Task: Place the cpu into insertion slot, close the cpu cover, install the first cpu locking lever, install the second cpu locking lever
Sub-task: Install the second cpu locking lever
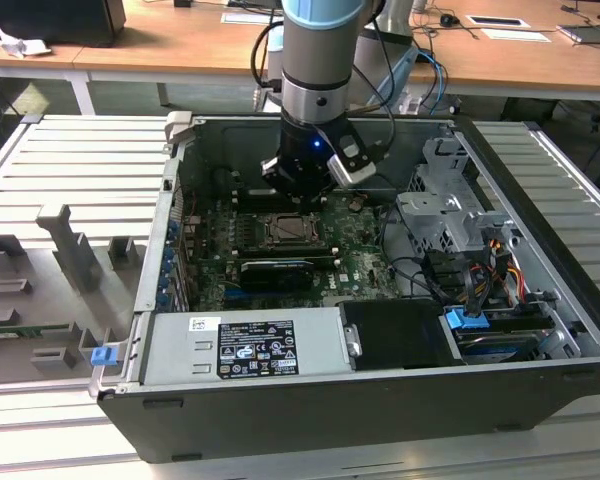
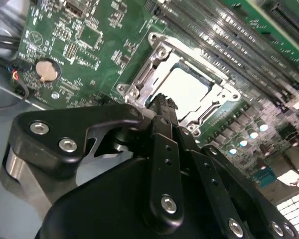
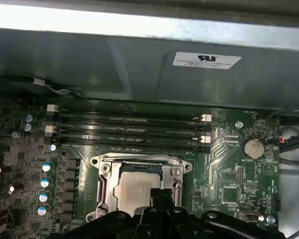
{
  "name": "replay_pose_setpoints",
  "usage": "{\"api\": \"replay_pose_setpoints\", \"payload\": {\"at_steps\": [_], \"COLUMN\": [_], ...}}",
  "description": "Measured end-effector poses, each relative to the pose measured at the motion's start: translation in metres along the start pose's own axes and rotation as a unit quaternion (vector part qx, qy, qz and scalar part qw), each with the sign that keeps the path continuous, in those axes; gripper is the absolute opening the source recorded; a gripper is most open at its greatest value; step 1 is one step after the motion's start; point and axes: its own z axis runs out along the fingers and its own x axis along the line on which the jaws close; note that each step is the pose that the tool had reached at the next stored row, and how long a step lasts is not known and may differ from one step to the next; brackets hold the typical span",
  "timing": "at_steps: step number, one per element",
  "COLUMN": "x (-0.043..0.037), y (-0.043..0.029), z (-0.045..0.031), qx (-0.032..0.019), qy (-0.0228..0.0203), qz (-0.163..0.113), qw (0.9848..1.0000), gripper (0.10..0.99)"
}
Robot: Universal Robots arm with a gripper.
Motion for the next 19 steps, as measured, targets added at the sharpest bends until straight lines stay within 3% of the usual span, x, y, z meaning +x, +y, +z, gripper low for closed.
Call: {"api": "replay_pose_setpoints", "payload": {"at_steps": [6,10,12,14,17,19], "x": [0.0002,0.0009,0.0017,0.0021,0.0036,0.0073], "y": [-0.0060,-0.0179,-0.0306,-0.0383,-0.0410,-0.0416], "z": [-0.0059,-0.0070,-0.0082,-0.0089,-0.0085,-0.0080], "qx": [-0.0001,-0.0001,-0.0001,-0.0002,-0.0016,-0.0064], "qy": [0.0000,-0.0001,0.0000,0.0000,-0.0001,-0.0004], "qz": [0.000,0.000,0.000,0.000,0.000,0.000], "qw": [1.0000,1.0000,1.0000,1.0000,1.0000,1.0000], "gripper": [0.106,0.106,0.106,0.106,0.106,0.106]}}
